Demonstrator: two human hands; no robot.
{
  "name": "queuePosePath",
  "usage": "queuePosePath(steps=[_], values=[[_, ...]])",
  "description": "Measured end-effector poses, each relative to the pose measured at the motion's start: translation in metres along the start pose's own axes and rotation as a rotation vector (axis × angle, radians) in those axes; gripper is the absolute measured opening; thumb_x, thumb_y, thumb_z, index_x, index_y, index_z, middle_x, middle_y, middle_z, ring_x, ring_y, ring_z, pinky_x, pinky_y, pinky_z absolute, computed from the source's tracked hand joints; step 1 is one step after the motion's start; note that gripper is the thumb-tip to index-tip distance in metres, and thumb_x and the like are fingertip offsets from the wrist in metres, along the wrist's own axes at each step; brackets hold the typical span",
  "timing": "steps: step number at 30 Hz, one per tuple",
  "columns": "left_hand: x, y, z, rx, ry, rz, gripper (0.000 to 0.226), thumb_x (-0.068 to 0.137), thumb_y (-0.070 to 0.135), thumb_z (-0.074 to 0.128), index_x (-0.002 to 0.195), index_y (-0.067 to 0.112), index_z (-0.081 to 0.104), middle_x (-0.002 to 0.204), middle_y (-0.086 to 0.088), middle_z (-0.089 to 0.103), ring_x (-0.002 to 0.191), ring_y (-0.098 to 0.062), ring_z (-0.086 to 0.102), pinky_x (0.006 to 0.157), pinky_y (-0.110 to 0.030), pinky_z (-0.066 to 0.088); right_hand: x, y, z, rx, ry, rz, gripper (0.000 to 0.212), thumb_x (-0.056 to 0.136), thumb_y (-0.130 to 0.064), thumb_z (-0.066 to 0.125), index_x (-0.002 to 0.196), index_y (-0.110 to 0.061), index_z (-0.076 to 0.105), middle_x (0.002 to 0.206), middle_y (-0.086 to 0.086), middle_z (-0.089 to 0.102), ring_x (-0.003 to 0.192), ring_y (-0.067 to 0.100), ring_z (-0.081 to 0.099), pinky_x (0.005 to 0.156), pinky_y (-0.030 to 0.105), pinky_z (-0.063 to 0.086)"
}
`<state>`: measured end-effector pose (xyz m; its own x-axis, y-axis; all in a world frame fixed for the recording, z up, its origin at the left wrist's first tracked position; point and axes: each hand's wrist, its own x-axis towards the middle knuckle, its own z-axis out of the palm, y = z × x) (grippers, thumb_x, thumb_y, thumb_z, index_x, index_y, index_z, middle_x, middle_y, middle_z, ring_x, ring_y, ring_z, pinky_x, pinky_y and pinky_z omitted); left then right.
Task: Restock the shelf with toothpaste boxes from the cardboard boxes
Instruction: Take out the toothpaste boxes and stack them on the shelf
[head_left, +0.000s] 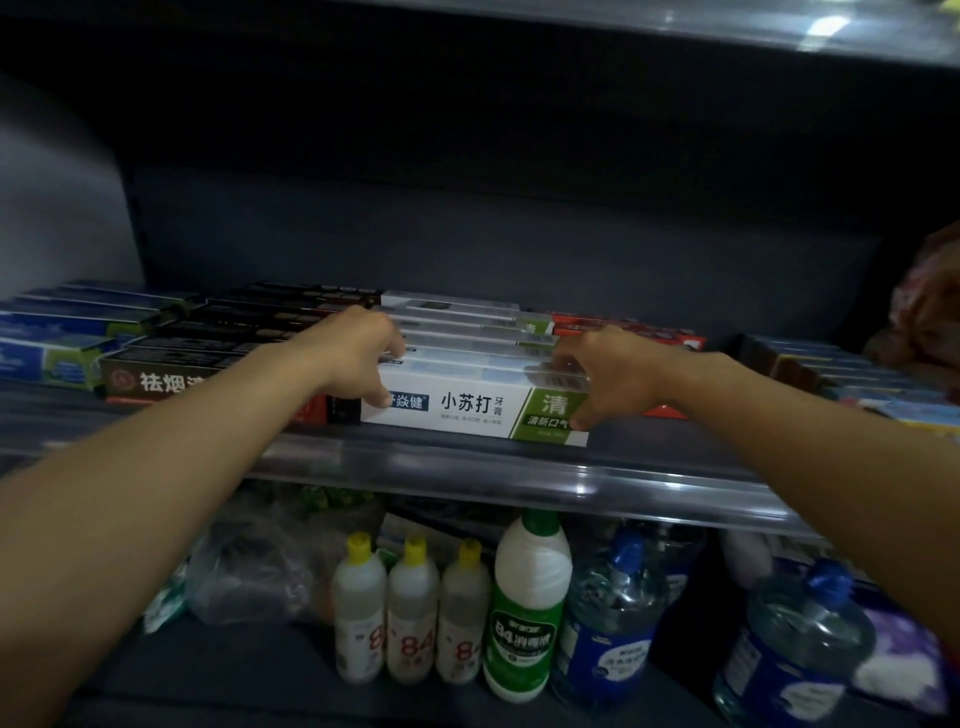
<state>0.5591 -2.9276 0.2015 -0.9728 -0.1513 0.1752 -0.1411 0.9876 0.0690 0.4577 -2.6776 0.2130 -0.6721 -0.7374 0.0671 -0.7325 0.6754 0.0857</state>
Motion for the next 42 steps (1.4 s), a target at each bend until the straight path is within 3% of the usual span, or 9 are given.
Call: queuePosePath(steps=[13,21,26,35,39,42], values=[[0.025,-0.003,0.011,0.081,0.017,-0.025,0.049,0.074,0.026,0.081,0.117,0.008,0.064,0.119,-0.009,0.062,0.108,-0.026,0.058,0.092,-0.041,0.050,0.030,0.011,0.011,0.021,0.012,0.020,0.060,0.073,-0.024,0.080,0.124,-0.019,0.049,0.104,-0.001,0.055,0.087,0.015,0.050,0.074,0.025,0.038],[0.015,0.016,0.001,0.086,0.005,0.000,0.047,0.075,0.028,0.078,0.114,0.007,0.064,0.112,-0.011,0.063,0.101,-0.028,0.059,0.087,-0.041,0.052,0.011,0.016,0.004,-0.025,0.031,0.015,0.059,0.074,-0.024,0.078,0.126,-0.017,0.053,0.115,0.005,0.060,0.099,0.024,0.057,0.081,0.029,0.046],[0.002,0.064,-0.008,-0.008,0.044,0.100,0.069,0.078,0.028,0.078,0.139,0.014,0.048,0.142,-0.007,0.049,0.129,-0.026,0.047,0.104,-0.036,0.042,-0.031,0.026,0.001,-0.061,0.080,-0.013,0.052,0.071,-0.028,0.077,0.119,-0.020,0.058,0.111,0.004,0.064,0.100,0.026,0.060,0.083,0.033,0.049],[-0.044,0.192,0.032,-0.053,0.002,0.433,0.056,0.071,0.034,0.080,0.122,0.017,0.062,0.120,-0.004,0.063,0.107,-0.023,0.059,0.089,-0.036,0.051,-0.151,0.055,0.026,-0.076,0.046,0.031,0.054,0.074,-0.030,0.074,0.122,-0.014,0.055,0.119,0.005,0.061,0.106,0.026,0.058,0.084,0.030,0.045],[-0.071,0.238,0.071,-0.027,-0.117,0.552,0.056,0.073,0.036,0.079,0.121,0.014,0.060,0.115,-0.004,0.063,0.102,-0.024,0.059,0.086,-0.041,0.052,-0.212,0.061,0.058,-0.042,0.010,0.123,0.062,0.077,-0.031,0.073,0.132,-0.017,0.048,0.130,0.005,0.054,0.114,0.024,0.053,0.090,0.031,0.042],[-0.098,0.272,0.125,-0.055,-0.257,0.665,0.057,0.073,0.036,0.078,0.123,0.014,0.060,0.116,-0.004,0.063,0.105,-0.023,0.059,0.087,-0.038,0.051,-0.260,0.063,0.107,0.061,-0.083,0.156,0.062,0.078,-0.031,0.072,0.133,-0.020,0.046,0.130,0.004,0.052,0.115,0.025,0.052,0.090,0.037,0.047]])
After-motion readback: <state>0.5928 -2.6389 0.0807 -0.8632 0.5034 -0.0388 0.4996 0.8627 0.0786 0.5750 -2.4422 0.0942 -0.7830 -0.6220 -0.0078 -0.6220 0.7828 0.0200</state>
